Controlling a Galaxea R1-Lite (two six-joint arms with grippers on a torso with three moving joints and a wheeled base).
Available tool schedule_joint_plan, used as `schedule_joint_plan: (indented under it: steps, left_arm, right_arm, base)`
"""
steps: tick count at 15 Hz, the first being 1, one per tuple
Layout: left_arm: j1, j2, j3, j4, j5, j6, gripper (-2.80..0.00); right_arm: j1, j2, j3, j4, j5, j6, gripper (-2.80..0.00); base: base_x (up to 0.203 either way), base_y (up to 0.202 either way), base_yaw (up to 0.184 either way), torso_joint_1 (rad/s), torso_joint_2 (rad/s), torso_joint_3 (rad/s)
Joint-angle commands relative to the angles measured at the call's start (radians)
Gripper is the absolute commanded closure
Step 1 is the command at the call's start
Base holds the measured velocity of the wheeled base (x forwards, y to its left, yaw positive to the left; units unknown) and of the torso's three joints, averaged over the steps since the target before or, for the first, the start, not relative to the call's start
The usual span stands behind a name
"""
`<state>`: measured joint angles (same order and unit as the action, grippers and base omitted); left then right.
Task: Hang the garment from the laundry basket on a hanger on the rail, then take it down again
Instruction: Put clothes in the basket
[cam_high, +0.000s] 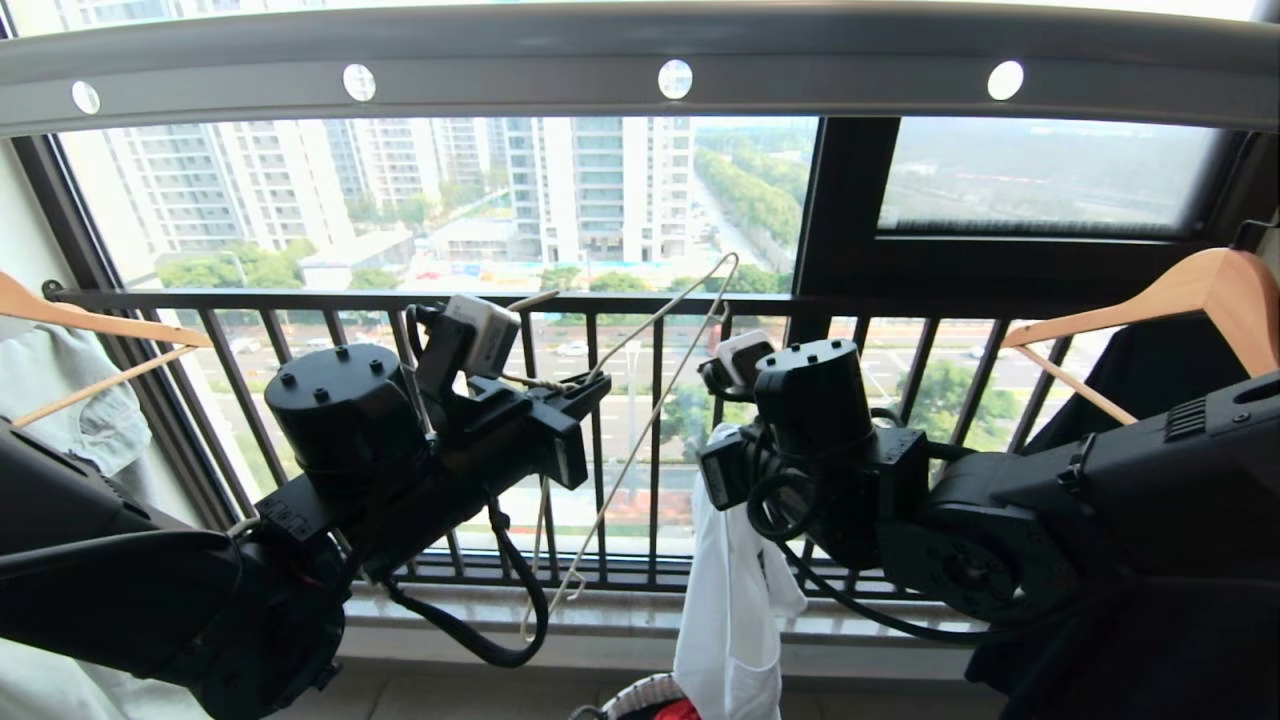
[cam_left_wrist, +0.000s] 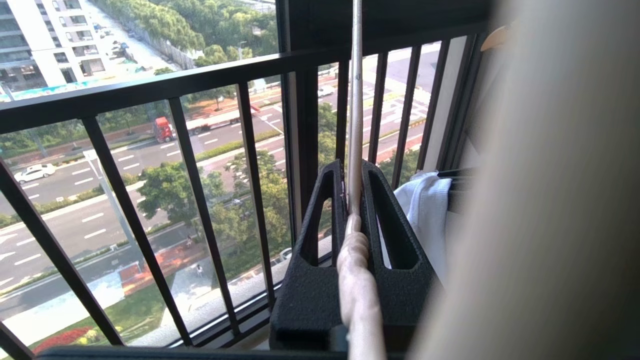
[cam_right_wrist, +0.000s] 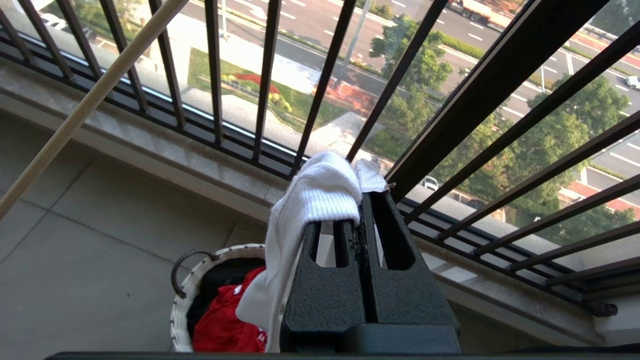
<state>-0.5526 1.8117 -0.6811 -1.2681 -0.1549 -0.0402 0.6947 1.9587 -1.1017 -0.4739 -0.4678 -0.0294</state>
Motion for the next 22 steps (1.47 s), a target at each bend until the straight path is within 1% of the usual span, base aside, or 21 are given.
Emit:
schedule_joint_plan:
  steps: [1,4,6,8,9,10,12,15,17,18,22]
  left_arm:
    - [0.000,0.032,-0.011,-0.006,0.009,0.002,0.00]
    - [0.010,0.064,-0.031,0.002,0.014,0.002,0.00]
    - [0.016,0.092,-0.058,0.003,0.052,0.003,0.00]
    - [0.016,0.123,-0.073,0.003,0.070,0.003,0.00]
    - [0.017,0.139,-0.078,0.003,0.071,0.003,0.00]
    - [0.018,0.156,-0.079,0.003,0.071,0.003,0.00]
    - [0.022,0.180,-0.079,0.013,0.071,0.007,0.00]
    - [0.039,0.175,-0.105,0.150,0.080,0.024,0.00]
    - [0.045,0.178,-0.146,0.210,0.168,0.027,0.00]
    - [0.045,0.181,-0.159,0.245,0.190,0.028,0.00]
    - [0.045,0.181,-0.167,0.264,0.195,0.031,0.00]
  right_arm:
    - [-0.001,0.041,0.000,-0.003,0.000,0.000,0.00]
    - [-0.019,0.099,-0.010,-0.004,0.001,0.001,0.00]
    - [-0.028,0.126,-0.018,-0.005,0.010,0.003,0.00]
    - [-0.040,0.159,-0.018,-0.006,0.035,0.003,0.00]
    - [-0.042,0.183,-0.018,-0.019,0.044,0.003,0.00]
    - [-0.044,0.212,-0.018,-0.059,0.048,0.001,0.00]
    - [-0.046,0.265,-0.014,-0.115,0.050,-0.027,0.00]
    - [-0.063,0.307,-0.017,-0.127,0.049,-0.045,0.00]
    - [-0.069,0.316,-0.018,-0.127,0.050,-0.053,0.00]
    - [-0.068,0.323,-0.020,-0.129,0.049,-0.053,0.00]
    - [-0.055,0.348,-0.026,-0.129,0.053,-0.049,0.00]
  base:
    - [0.000,0.000,0.000,0.000,0.00,0.000]
    - [0.000,0.000,0.000,0.000,0.00,0.000]
    - [0.000,0.000,0.000,0.000,0.00,0.000]
    - [0.000,0.000,0.000,0.000,0.00,0.000]
    - [0.000,0.000,0.000,0.000,0.00,0.000]
    - [0.000,0.000,0.000,0.000,0.00,0.000]
    - [0.000,0.000,0.000,0.000,0.00,0.000]
    - [0.000,0.000,0.000,0.000,0.00,0.000]
    - [0.000,0.000,0.000,0.000,0.00,0.000]
    - [0.000,0.000,0.000,0.000,0.00,0.000]
    - [0.000,0.000,0.000,0.000,0.00,0.000]
